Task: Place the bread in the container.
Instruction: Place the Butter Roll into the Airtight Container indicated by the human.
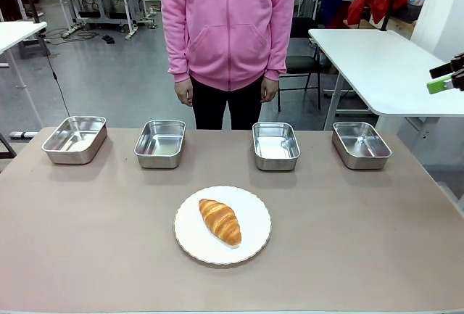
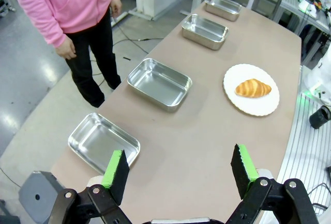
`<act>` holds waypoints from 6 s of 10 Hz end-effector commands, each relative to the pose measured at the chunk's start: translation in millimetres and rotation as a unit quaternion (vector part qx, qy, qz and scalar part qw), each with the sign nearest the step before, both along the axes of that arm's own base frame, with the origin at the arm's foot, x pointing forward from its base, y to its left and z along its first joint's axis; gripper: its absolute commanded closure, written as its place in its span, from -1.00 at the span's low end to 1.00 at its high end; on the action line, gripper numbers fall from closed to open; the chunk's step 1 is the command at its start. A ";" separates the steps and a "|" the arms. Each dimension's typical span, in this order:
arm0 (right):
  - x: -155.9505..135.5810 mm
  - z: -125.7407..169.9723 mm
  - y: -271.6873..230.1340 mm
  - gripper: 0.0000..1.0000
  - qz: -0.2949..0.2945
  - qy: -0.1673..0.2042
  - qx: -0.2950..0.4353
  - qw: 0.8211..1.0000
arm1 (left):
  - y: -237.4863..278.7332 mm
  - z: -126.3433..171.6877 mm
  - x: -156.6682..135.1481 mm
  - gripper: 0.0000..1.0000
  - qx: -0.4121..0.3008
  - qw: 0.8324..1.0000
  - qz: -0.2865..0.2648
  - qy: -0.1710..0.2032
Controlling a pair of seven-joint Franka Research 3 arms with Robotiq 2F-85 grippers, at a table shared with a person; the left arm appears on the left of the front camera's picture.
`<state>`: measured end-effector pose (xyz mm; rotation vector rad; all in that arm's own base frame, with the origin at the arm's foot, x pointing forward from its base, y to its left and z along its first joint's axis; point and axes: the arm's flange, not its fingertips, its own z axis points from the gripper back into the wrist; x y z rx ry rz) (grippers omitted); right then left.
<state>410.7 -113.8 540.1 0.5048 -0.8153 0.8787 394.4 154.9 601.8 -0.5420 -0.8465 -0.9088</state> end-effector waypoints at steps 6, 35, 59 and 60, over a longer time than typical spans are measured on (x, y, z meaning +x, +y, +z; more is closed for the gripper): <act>-0.2 1.5 1.2 -1.00 0.002 -0.003 0.002 1.000 | 0.5 0.1 -1.0 -1.00 -0.001 1.000 0.000 -0.001; -0.2 1.5 1.2 -1.00 0.002 -0.003 0.002 1.000 | 0.5 0.1 -1.0 -1.00 -0.001 1.000 0.000 -0.001; -0.2 1.5 1.2 -1.00 0.002 -0.003 0.002 1.000 | 0.5 0.1 -1.0 -1.00 -0.001 1.000 0.000 -0.001; -0.2 1.5 1.2 -1.00 0.002 -0.003 0.002 1.000 | 0.5 0.1 -1.0 -1.00 -0.001 1.000 0.000 -0.001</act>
